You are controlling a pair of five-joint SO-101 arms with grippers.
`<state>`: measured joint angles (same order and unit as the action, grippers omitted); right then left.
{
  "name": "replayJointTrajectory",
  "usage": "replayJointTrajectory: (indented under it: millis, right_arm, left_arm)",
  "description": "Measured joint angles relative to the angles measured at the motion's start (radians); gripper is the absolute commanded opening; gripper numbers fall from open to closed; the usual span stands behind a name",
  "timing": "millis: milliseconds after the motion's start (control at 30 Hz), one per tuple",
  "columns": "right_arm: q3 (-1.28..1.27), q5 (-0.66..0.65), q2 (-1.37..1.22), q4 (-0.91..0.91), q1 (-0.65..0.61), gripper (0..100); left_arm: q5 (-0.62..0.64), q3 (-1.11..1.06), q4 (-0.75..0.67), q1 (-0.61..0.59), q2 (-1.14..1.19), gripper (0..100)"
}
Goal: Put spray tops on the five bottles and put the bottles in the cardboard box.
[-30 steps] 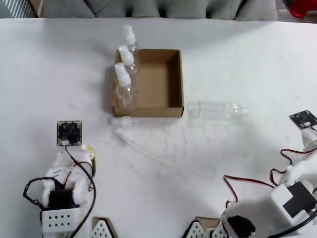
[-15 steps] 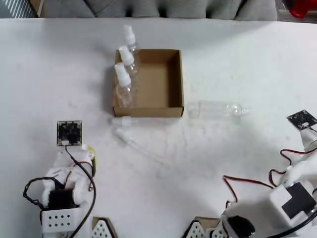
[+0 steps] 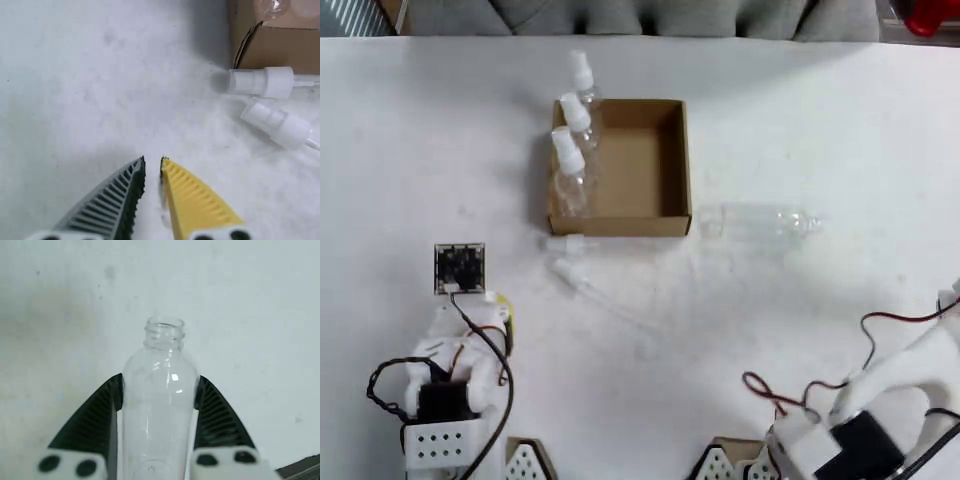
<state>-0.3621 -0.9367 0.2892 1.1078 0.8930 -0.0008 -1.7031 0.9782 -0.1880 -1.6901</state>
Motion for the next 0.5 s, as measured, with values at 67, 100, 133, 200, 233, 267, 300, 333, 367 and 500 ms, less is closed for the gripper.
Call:
replayJointTrajectory:
  millis: [67,100,133,200,233,267,300,333,367,500]
  right_arm:
    - [0.0,0.069,0.04,0.0,-0.026,1.5]
    - [0.0,0.106,0.052,0.0,-0.043,1.5]
    - [0.0,0.147,0.061,0.0,-0.061,1.5]
    - [0.0,0.235,0.071,0.0,-0.107,1.5]
    - [0.0,0.281,0.074,0.0,-0.135,1.5]
    - [0.0,0.325,0.075,0.0,-0.166,1.5]
    - [0.0,0.371,0.075,0.0,-0.199,1.5]
    - [0.0,0.416,0.075,0.0,-0.235,1.5]
    - [0.0,0.46,0.075,0.0,-0.275,1.5]
    - [-0.002,0.572,0.075,0.0,-0.448,1.5]
  left_arm:
    - [0.0,0.0,0.0,0.0,0.0,7]
    - [0.0,0.0,0.0,0.0,0.0,7]
    - [0.0,0.0,0.0,0.0,0.0,7]
    - [0.0,0.0,0.0,0.0,0.0,7]
    - [0.0,0.0,0.0,0.0,0.0,7]
    - [0.0,0.0,0.0,0.0,0.0,7]
    - [0.0,0.0,0.0,0.0,0.0,7]
    - [0.0,0.0,0.0,0.0,0.0,7]
    - [0.0,0.0,0.0,0.0,0.0,7]
    - [0.0,0.0,0.0,0.0,0.0,7]
